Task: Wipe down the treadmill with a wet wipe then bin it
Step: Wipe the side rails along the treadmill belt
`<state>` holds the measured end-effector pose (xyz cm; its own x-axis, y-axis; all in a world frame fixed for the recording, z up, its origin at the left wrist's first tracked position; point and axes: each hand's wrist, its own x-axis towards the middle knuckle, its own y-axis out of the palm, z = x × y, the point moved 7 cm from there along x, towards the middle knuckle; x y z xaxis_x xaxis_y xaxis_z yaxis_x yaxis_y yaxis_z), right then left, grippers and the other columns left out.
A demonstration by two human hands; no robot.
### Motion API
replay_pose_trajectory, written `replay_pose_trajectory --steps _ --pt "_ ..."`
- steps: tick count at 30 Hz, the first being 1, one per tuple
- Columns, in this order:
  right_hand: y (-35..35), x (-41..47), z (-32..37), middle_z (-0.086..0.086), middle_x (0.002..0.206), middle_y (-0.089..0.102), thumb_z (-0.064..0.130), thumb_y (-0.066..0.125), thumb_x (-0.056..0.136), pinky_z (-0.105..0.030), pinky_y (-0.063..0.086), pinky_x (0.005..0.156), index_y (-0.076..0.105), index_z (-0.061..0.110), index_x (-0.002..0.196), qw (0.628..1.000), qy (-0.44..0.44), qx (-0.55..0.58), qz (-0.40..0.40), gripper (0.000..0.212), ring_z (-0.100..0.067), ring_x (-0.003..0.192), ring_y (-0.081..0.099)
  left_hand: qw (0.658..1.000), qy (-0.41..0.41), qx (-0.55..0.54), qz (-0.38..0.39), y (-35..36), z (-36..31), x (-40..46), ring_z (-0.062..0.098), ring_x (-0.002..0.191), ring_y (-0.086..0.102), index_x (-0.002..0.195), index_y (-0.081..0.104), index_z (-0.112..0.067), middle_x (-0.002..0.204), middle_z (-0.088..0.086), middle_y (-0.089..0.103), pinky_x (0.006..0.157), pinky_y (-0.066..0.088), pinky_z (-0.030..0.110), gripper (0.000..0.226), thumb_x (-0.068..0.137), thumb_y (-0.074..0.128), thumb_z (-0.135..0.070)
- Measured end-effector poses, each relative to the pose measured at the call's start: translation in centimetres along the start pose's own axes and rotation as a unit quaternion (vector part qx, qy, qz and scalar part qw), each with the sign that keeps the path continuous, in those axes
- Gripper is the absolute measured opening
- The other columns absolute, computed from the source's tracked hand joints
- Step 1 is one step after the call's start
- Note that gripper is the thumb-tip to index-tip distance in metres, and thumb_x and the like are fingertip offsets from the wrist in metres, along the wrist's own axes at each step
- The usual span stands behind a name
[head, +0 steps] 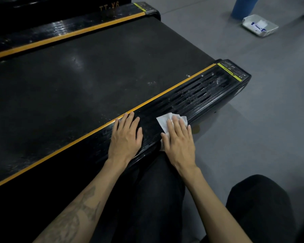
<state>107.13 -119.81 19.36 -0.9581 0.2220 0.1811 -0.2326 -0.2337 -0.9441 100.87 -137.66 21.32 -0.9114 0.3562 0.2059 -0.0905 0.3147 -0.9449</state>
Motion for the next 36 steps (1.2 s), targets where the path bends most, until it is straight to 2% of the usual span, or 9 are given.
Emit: replay_pose_trajectory --steps 6,10,12,17,20,23,25,28,36 --pt "0.2 0.2 1.3 -0.009 0.165 0.033 0.045 0.029 0.108 -0.044 0.016 0.128 0.041 0.010 0.156 0.998 -0.067 -0.010 0.000 0.060 -0.026 0.156 0.023 1.000 0.007 -0.005 -0.008 -0.1 0.0 0.2 0.026 0.151 0.035 0.146 0.053 -0.011 0.159 0.011 0.045 0.125 0.027 0.051 0.045 0.107 0.045 -0.031" --pt "-0.3 0.8 -0.8 -0.006 0.168 0.027 0.048 0.023 0.108 -0.041 0.007 0.129 0.034 0.013 0.159 1.000 -0.016 0.002 0.002 0.064 -0.022 0.157 0.016 0.999 0.037 -0.014 -0.007 0.1 -0.5 0.1 0.024 0.152 0.034 0.148 0.052 -0.011 0.159 0.010 0.044 0.124 0.028 0.050 0.046 0.106 0.047 -0.029" --pt "0.0 -0.3 -0.7 -0.008 0.168 0.024 0.048 0.022 0.108 -0.043 0.011 0.129 0.032 0.010 0.160 1.000 0.009 0.007 -0.004 0.065 -0.023 0.157 0.015 0.999 0.039 -0.013 -0.005 0.2 -0.3 0.3 0.025 0.150 0.037 0.146 0.054 -0.011 0.157 0.010 0.047 0.124 0.030 0.050 0.044 0.106 0.048 -0.029" --pt "0.2 1.6 -0.4 -0.008 0.166 0.031 0.047 0.024 0.108 -0.044 0.015 0.128 0.038 0.009 0.157 0.999 -0.045 0.005 0.008 0.063 -0.023 0.156 0.021 0.999 0.047 0.013 -0.003 0.4 -0.6 1.0 0.029 0.137 0.050 0.135 0.060 -0.008 0.144 0.013 0.056 0.114 0.041 0.050 0.038 0.103 0.051 -0.028" --pt "-0.1 2.1 -2.2 -0.005 0.168 0.027 0.048 0.021 0.108 -0.044 0.014 0.128 0.035 0.012 0.159 1.000 -0.015 0.010 0.009 0.064 -0.021 0.157 0.019 1.000 0.016 0.006 -0.015 0.4 -1.2 1.6 0.030 0.126 0.053 0.127 0.060 -0.007 0.134 0.013 0.058 0.108 0.045 0.048 0.033 0.100 0.055 -0.027" --pt "0.1 0.3 -1.6 -0.007 0.168 0.024 0.049 0.023 0.107 -0.040 0.009 0.129 0.032 0.010 0.159 0.999 0.020 0.034 -0.005 0.066 -0.021 0.157 0.016 1.000 -0.013 -0.013 -0.015 0.9 -2.5 2.2 0.031 0.135 0.048 0.134 0.056 -0.009 0.141 0.013 0.052 0.115 0.038 0.053 0.039 0.101 0.053 -0.029" --pt "0.3 0.1 -0.7 -0.007 0.168 0.025 0.049 0.026 0.107 -0.041 0.011 0.129 0.033 0.010 0.159 0.999 0.000 0.035 -0.006 0.065 -0.021 0.157 0.016 1.000 -0.007 -0.018 0.002 1.8 -3.4 2.9 0.030 0.150 0.035 0.145 0.050 -0.010 0.156 0.012 0.044 0.122 0.027 0.056 0.047 0.103 0.045 -0.032" --pt "0.3 2.4 -1.0 -0.004 0.167 0.028 0.049 0.024 0.107 -0.046 0.014 0.128 0.036 0.013 0.158 0.999 -0.037 0.011 0.009 0.064 -0.021 0.157 0.019 0.999 -0.009 -0.019 0.025 2.5 -3.9 3.8 0.026 0.158 0.018 0.154 0.042 -0.013 0.167 0.009 0.030 0.128 0.015 0.053 0.053 0.106 0.037 -0.036" --pt "0.2 0.7 -2.2 -0.006 0.169 0.020 0.051 0.023 0.108 -0.039 0.004 0.129 0.029 0.011 0.160 1.000 0.001 0.006 0.001 0.066 -0.019 0.158 0.010 1.000 -0.025 -0.007 0.009 2.4 -3.8 4.1 0.026 0.158 0.017 0.155 0.041 -0.014 0.168 0.009 0.028 0.128 0.015 0.051 0.054 0.107 0.038 -0.037"
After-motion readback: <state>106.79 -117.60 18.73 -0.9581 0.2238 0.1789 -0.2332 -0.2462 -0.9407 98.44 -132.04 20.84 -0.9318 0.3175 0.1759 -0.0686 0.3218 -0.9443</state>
